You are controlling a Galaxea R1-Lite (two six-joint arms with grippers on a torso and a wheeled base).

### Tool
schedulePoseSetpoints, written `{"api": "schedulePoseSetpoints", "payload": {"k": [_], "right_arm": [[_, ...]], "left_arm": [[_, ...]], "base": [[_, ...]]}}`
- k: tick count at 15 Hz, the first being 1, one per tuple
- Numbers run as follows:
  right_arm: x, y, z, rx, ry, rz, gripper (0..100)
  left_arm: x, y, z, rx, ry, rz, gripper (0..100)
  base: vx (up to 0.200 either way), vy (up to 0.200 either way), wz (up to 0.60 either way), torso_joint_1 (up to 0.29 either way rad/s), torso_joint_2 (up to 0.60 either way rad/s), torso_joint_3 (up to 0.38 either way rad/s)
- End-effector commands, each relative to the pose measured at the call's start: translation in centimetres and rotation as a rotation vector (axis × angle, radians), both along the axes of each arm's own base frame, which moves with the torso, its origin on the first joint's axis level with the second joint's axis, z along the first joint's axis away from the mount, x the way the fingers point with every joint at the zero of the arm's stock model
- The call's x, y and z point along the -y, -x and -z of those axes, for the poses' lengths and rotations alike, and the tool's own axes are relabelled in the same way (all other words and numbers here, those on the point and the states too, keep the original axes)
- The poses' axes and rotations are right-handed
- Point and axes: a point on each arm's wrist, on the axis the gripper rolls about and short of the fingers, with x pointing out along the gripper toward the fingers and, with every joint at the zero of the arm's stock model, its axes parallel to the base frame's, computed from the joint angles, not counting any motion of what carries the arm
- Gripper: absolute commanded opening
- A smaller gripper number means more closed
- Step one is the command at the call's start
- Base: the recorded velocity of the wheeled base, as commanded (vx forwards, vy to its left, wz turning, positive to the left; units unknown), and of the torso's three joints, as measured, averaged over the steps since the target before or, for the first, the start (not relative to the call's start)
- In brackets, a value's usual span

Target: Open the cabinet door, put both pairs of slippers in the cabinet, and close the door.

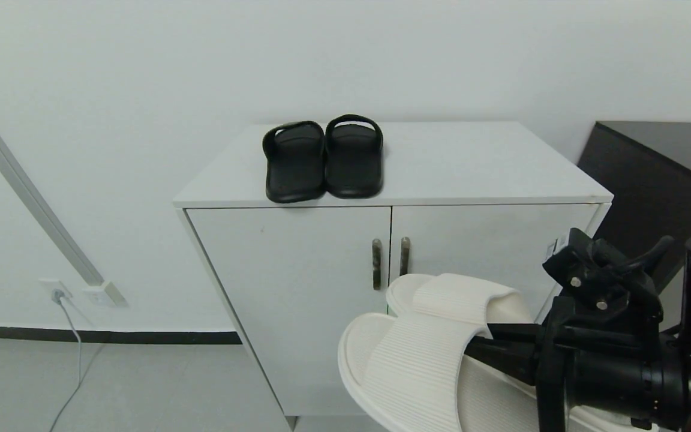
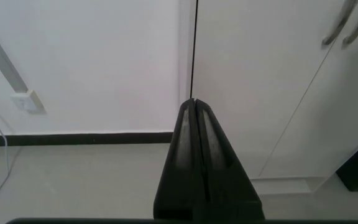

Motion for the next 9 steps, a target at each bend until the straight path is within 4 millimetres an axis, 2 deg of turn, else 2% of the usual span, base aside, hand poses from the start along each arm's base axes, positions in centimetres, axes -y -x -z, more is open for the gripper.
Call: {"api": "schedulePoseSetpoints", "payload": {"k": [1, 5, 6, 9], "right_arm": [[0.07, 0.24, 0.06, 0.001, 0.001, -0.006, 0], [0.05, 0.17, 0.25, 0.0, 0.01, -0.008, 0], [0.05, 0.17, 0.25, 0.0, 0.01, -0.008, 0], [0.06, 0.18, 0.41, -0.004, 0.014, -0.008, 0]], "left_arm": [[0.0, -0.01, -0.01, -0.001, 0.0, -0.001, 0], [0.0, -0.01, 0.01, -0.002, -0.001, 0.004, 0], [0.01, -0.01, -0.01, -0.001, -0.001, 0.003, 100], [0.01, -0.01, 0.01, -0.002, -0.001, 0.003, 100]], "base": [[0.0, 0.0, 0.0, -0.173, 0.49, 0.315], [0.0, 0.0, 0.0, -0.143, 0.47, 0.322], [0.0, 0.0, 0.0, -0.134, 0.46, 0.33], [0.0, 0.0, 0.0, -0.111, 0.45, 0.351]]}}
